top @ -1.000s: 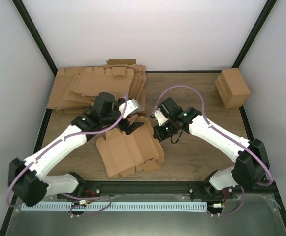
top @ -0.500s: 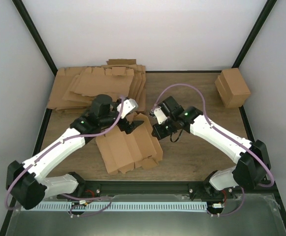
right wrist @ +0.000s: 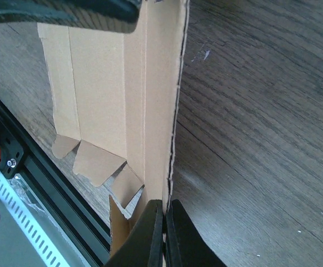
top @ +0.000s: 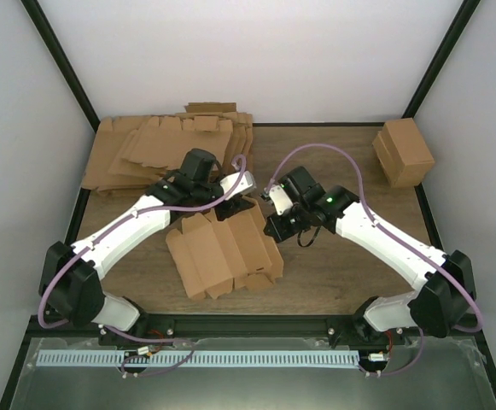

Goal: Fold the paper box

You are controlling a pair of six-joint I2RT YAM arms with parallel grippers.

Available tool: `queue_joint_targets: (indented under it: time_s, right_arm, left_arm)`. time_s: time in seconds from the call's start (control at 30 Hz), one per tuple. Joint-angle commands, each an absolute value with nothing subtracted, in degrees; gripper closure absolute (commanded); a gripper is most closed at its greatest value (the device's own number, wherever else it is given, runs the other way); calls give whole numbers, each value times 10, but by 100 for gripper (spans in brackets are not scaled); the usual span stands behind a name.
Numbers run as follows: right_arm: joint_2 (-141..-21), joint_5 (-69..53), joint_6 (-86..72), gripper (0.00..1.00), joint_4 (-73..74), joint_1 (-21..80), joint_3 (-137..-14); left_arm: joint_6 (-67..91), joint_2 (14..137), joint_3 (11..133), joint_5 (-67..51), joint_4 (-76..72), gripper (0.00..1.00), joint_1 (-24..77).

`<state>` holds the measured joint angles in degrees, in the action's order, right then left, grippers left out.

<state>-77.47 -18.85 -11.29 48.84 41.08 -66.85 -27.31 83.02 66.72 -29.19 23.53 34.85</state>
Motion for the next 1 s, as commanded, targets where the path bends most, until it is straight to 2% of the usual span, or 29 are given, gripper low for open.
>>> queue_joint_targets:
  time_s: [0.0,0.07,0.1,0.23,0.43,0.63,0.83,0.97]
  right_arm:
    - [-760,-176,-104,99,489,414,-681]
    - [-761,-165,-105,98,485,414,-680]
    - [-762,-161,-106,97,482,414,-679]
    - [-765,-132,-114,90,475,414,-683]
    - [-760,-64,-125,69,464,414,-688]
    - [-756,9,-141,65,468,414,-716]
    - [-736,37,-179,54,452,414,-743]
    - [-714,25,-218,35,431,409,-763]
  left_arm:
    - [-326,833,691,-333,273,78,346]
    - [-340,830,690,-333,285,92,347]
    - [-344,829,690,-331,290,96,346]
    - [-339,821,690,-311,294,96,346]
    - [-287,793,680,-263,265,96,346]
    - [-199,777,670,-224,222,96,346]
    - [-101,728,624,-158,166,96,346]
    - [10,662,541,-89,75,96,346]
